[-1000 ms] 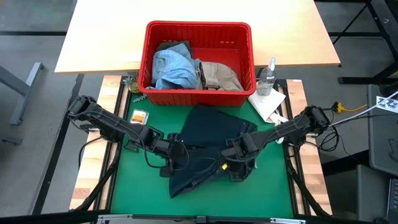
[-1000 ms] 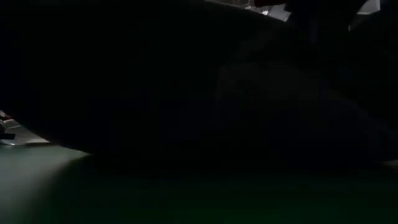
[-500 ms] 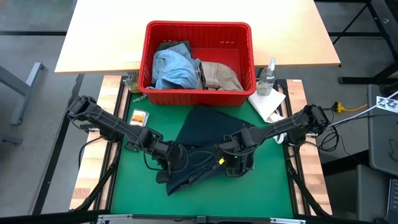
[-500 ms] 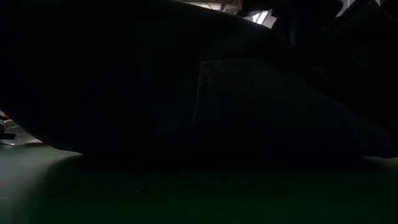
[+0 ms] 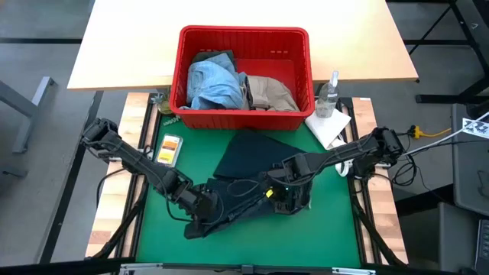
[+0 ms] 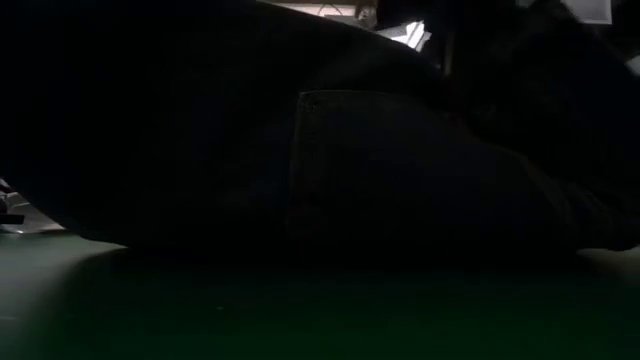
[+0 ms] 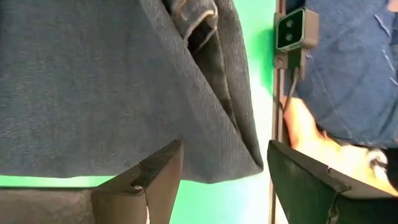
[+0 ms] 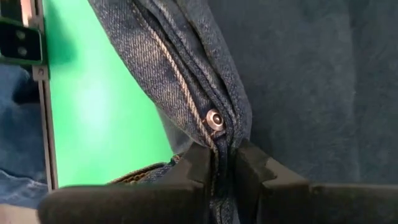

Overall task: Fold laundry
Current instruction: Fold the dark blue jeans

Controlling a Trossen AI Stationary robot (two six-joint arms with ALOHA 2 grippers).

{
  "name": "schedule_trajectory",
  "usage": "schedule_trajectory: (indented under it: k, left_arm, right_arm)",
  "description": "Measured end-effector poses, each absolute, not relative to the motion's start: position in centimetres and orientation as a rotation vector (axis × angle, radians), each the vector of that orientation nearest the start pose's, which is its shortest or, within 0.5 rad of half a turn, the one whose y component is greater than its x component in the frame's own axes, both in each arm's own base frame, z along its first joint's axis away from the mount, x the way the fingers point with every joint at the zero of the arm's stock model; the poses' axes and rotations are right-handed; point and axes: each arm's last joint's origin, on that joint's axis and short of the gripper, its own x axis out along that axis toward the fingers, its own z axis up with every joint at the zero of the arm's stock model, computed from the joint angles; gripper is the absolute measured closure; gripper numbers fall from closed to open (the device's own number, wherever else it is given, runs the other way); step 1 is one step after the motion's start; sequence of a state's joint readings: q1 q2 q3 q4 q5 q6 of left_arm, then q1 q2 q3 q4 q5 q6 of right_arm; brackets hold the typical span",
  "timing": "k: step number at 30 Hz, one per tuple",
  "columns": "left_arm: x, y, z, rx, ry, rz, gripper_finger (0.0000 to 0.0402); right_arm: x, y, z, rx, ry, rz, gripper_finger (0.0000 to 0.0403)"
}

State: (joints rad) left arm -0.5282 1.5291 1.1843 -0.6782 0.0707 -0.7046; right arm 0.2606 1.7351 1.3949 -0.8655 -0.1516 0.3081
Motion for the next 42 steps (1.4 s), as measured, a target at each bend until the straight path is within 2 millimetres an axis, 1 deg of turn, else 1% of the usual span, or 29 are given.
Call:
schedule_trajectory:
  k: [4, 9, 20, 33, 42]
  left_arm:
    - [26.5, -16.1, 25.8, -0.411, 1.131, -0.115, 0.0175]
    - [26.5, -16.1, 25.8, -0.413, 1.131, -0.111, 0.0175]
    - [26.5, -16.1, 25.8, -0.404, 1.120, -0.094, 0.0175]
    - [26.6, -16.0, 25.8, -0.387, 1.097, -0.061, 0.0175]
    - [26.7, -15.9, 25.7, -0.371, 1.082, -0.037, 0.0175]
  right_arm:
    - [34.0, 8.6, 25.0, 0.218, 1.231, 0.154, 0.0364]
    - [34.4, 7.7, 25.0, 0.241, 1.212, 0.139, 0.0364]
    - [34.5, 7.5, 25.1, 0.252, 1.197, 0.145, 0.0363]
    - [35.0, 5.6, 25.1, 0.298, 1.183, 0.102, 0.0363]
    - [35.0, 5.3, 25.1, 0.304, 1.182, 0.098, 0.0363]
